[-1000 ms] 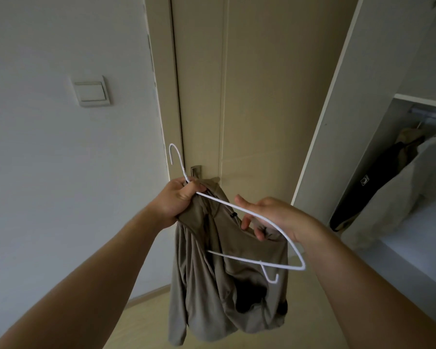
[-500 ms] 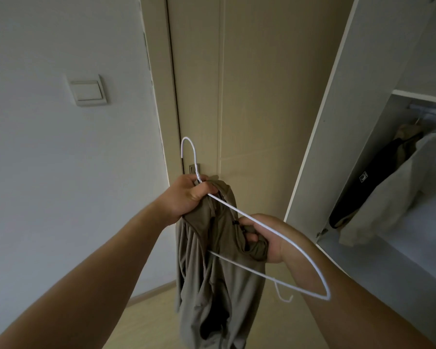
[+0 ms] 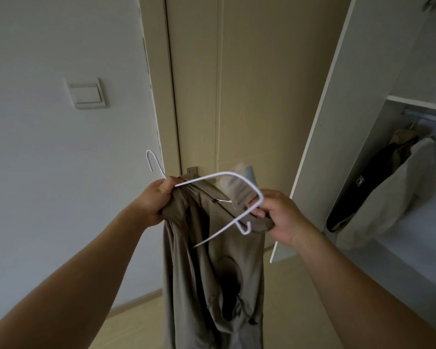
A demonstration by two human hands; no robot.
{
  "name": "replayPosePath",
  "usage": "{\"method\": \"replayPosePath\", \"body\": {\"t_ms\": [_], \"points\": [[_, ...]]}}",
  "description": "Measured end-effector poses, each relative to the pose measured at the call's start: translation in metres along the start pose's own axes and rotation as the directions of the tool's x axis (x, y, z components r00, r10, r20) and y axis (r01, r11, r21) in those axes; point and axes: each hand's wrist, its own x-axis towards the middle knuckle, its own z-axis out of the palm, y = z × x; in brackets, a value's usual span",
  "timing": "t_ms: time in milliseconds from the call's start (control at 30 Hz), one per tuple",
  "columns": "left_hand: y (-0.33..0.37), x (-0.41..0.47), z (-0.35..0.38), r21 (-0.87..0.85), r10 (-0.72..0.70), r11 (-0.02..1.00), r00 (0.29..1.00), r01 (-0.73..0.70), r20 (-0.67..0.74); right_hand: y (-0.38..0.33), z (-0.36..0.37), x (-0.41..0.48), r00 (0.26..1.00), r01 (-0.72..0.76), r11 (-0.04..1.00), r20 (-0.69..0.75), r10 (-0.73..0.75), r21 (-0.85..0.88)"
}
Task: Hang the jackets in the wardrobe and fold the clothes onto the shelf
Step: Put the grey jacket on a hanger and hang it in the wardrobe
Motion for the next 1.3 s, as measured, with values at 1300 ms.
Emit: {"method": "replayPosePath", "body": {"t_ms": [1300], "points": [[0.057, -0.024, 0.019, 0.517, 0.306, 0.767, 0.925, -0.381, 0.228, 0.075, -0.002, 0.020, 0.859, -0.476, 0.645, -0.157, 0.488, -0.598]]}}
